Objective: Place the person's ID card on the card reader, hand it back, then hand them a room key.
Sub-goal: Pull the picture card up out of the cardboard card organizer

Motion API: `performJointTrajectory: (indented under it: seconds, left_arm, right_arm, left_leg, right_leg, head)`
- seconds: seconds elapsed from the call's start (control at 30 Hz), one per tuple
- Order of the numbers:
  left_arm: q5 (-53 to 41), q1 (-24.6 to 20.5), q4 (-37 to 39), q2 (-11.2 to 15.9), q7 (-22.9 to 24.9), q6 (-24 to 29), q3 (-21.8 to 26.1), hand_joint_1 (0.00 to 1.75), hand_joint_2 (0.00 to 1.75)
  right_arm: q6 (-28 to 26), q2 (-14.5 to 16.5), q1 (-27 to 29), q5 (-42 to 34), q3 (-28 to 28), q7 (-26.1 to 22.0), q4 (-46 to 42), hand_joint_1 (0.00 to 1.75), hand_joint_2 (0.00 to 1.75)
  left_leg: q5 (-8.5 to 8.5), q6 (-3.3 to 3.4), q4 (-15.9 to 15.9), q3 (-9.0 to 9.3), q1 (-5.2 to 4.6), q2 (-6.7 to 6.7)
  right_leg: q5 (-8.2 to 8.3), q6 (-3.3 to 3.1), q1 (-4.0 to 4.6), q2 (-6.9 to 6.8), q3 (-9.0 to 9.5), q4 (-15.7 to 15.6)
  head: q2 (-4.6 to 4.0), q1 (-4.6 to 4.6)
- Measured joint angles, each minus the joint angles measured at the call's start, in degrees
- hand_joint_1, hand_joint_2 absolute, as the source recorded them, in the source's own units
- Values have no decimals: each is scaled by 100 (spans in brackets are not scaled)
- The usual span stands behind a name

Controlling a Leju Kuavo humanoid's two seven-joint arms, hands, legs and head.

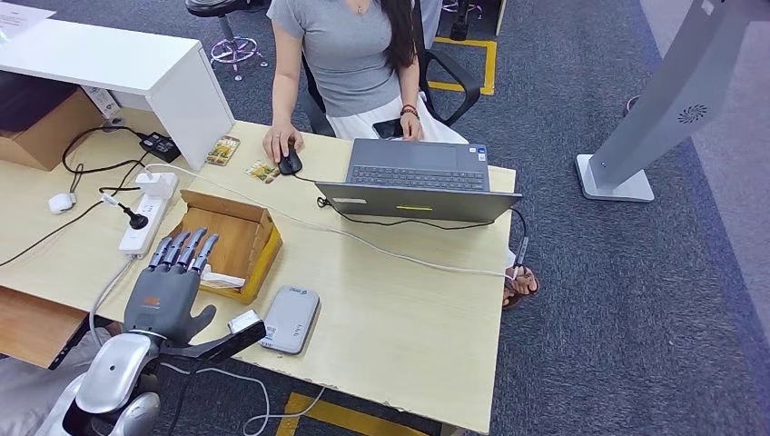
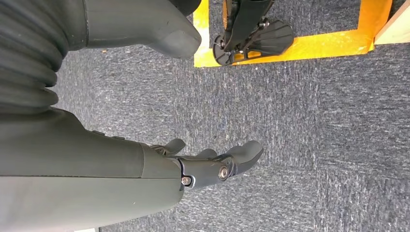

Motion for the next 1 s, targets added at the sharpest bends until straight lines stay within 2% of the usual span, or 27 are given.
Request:
performJointTrajectory:
  seconds: [0.9, 1.0]
  left_arm:
    - [0, 0, 9, -26, 0, 0, 29, 0, 175]
    - [47, -10, 19, -38, -107, 30, 30, 0, 175]
  right_arm:
    - [0, 2, 3, 0, -8, 0, -15, 0, 175]
    - [-2, 2, 3, 47, -8, -3, -17, 0, 175]
  left_leg:
    - [0, 0, 0, 0, 0, 0]
    - [0, 0, 0, 1, 0, 0]
  right_leg:
    - [0, 0, 0, 0, 0, 0]
    - [0, 0, 0, 0, -5, -1]
  head:
    - [0, 0]
    - [0, -1]
